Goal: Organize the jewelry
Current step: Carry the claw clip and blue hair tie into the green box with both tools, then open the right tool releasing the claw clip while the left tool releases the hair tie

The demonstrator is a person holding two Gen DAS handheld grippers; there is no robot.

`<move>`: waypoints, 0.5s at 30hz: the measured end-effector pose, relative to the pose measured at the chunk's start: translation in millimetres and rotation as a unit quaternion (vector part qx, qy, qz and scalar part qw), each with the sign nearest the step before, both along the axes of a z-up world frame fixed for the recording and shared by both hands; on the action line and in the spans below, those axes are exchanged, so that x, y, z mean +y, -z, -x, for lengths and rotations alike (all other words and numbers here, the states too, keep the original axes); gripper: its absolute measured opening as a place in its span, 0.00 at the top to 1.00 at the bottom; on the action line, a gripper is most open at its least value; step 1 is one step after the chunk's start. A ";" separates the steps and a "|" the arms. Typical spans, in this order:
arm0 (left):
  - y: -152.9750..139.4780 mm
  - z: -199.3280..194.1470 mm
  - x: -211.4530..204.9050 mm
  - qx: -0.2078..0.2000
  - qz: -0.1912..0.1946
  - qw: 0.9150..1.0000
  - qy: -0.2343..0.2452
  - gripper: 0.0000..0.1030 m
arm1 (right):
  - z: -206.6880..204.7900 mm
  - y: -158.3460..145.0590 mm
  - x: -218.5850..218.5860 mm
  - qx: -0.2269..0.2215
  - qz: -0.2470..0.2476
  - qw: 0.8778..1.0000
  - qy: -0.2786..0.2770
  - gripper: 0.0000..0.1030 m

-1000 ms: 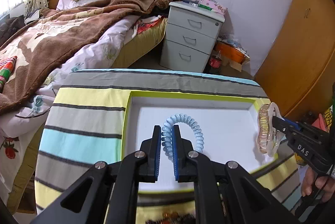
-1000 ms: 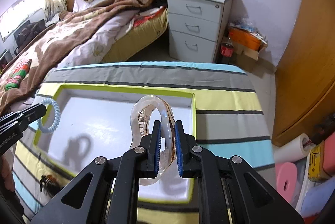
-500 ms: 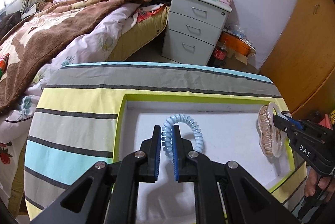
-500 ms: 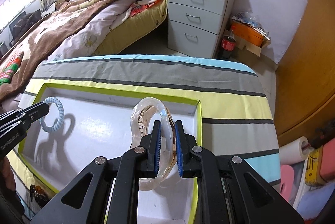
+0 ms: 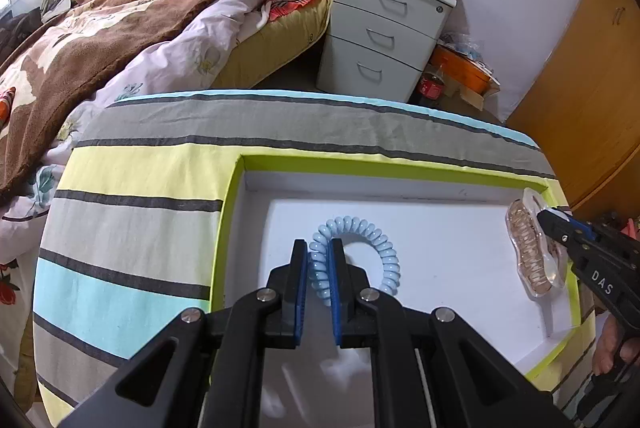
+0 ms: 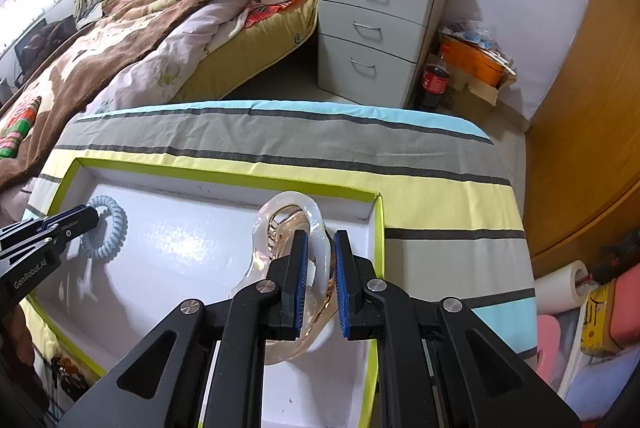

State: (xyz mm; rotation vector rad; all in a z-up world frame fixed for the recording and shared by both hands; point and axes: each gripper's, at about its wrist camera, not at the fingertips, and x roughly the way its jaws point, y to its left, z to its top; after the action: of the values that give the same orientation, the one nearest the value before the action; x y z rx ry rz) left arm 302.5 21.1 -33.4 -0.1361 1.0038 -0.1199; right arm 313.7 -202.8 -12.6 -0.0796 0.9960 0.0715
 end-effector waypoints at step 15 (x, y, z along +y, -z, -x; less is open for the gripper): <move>-0.3 -0.7 -2.3 0.004 -0.008 1.000 -0.005 0.70 | 4.1 -11.5 -1.1 -0.022 -0.001 1.000 0.007 0.84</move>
State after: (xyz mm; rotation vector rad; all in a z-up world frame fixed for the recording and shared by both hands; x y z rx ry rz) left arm 303.2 18.7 -33.0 -0.1268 1.0112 -0.1030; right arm 309.6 -203.8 -1.1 -0.0721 0.9533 0.0578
